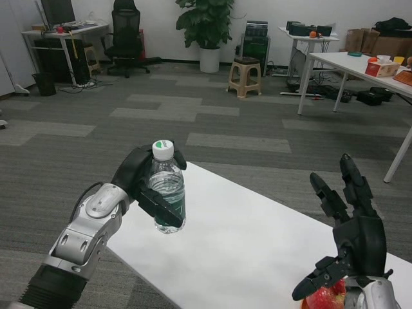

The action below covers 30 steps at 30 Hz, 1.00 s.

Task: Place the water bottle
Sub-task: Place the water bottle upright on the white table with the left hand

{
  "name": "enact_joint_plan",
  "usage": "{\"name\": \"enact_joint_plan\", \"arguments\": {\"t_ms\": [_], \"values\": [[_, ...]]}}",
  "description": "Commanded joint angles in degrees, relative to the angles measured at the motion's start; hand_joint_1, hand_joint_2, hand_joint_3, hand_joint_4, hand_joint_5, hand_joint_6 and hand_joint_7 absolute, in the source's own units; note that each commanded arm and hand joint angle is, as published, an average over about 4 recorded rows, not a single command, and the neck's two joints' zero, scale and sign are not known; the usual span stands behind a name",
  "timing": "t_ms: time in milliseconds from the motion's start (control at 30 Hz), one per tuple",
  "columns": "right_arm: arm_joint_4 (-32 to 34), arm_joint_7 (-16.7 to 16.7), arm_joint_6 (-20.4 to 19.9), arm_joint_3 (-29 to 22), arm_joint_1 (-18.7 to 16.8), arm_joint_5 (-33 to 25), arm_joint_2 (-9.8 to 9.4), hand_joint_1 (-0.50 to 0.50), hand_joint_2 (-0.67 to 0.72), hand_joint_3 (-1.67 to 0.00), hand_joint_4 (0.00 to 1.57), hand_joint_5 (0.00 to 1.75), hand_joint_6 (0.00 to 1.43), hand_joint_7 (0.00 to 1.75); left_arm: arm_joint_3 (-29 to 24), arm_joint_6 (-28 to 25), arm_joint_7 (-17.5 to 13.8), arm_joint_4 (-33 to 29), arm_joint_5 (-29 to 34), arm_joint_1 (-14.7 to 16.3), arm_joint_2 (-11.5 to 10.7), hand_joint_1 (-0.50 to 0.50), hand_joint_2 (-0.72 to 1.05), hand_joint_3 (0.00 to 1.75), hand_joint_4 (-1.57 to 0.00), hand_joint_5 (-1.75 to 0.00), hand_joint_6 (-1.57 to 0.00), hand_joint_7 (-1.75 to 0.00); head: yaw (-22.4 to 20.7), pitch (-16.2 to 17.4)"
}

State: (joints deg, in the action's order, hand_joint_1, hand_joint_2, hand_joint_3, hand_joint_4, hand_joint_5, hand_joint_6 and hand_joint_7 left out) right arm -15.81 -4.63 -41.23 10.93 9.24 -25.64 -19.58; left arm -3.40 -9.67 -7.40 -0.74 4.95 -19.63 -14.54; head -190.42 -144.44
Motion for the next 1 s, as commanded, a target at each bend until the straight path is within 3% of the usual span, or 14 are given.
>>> {"name": "enact_joint_plan", "arguments": {"t_ms": [33, 300, 433, 567, 733, 867, 1000], "values": [[0.62, -0.24, -0.25, -0.47, 0.17, -0.20, -0.20, -0.08, 0.68, 0.00, 0.49, 0.00, 0.00, 0.00, -0.49, 0.59, 0.04, -0.73, -0.38, 0.03, 0.04, 0.50, 0.16, 0.09, -1.46, -1.75, -0.86, -1.61, 0.08, 0.13], [0.38, -0.20, -0.25, -0.63, 0.23, -0.29, -0.20, -0.08, 0.66, 0.00, 0.49, 0.00, 0.00, 0.00, -0.10, 4.61, 1.23, 2.28, -0.32, 0.03, 0.04, 0.50, 0.10, 0.09, -1.46, -1.75, -0.84, -1.61, 1.30, 1.42], [0.12, -0.24, -0.25, -0.78, 0.34, -0.29, -0.20, -0.08, 0.66, 0.00, 0.49, 0.00, 0.00, 0.00, 0.32, 13.71, 5.91, 8.83, 0.89, 0.08, 0.61, 0.50, 0.10, 0.09, -1.46, -1.75, -0.84, -1.61, 1.86, 2.28], [-0.10, -0.29, -0.25, -0.91, 0.48, -0.24, -0.20, -0.08, 0.66, 0.00, 0.49, 0.00, 0.00, 0.00, 0.41, 16.35, 7.80, 12.21, 0.94, 0.08, 0.83, 0.50, 0.10, 0.09, -1.46, -1.75, -0.84, -1.61, 4.92, 4.53], [-0.45, -0.29, -0.21, -0.91, 0.72, -0.29, -0.20, -0.08, 0.66, 0.00, 0.49, 0.00, 0.00, 0.00, 1.05, 20.45, 9.77, 17.53, 1.00, -0.25, 0.83, 0.50, 0.10, 0.09, -1.46, -1.75, -0.82, -1.61, 6.25, 4.88], [-0.76, -0.29, -0.21, -0.91, 0.96, -0.29, -0.20, -0.08, 0.68, 0.00, 0.49, 0.00, 0.00, 0.00, 1.77, 25.57, 12.50, 23.46, 0.85, -1.95, 0.74, 0.50, 0.14, 0.09, -1.46, -1.75, -0.81, -1.61, 7.86, 5.38], [-0.94, -0.29, -0.16, -1.00, 1.09, -0.29, -0.20, -0.08, 0.68, 0.00, 0.49, 0.00, 0.00, 0.00, 2.83, 28.12, 13.82, 28.21, 0.45, -3.79, 0.56, 0.50, 0.07, 0.09, -1.46, -1.75, -0.81, -1.61, 8.74, 5.24]]}}
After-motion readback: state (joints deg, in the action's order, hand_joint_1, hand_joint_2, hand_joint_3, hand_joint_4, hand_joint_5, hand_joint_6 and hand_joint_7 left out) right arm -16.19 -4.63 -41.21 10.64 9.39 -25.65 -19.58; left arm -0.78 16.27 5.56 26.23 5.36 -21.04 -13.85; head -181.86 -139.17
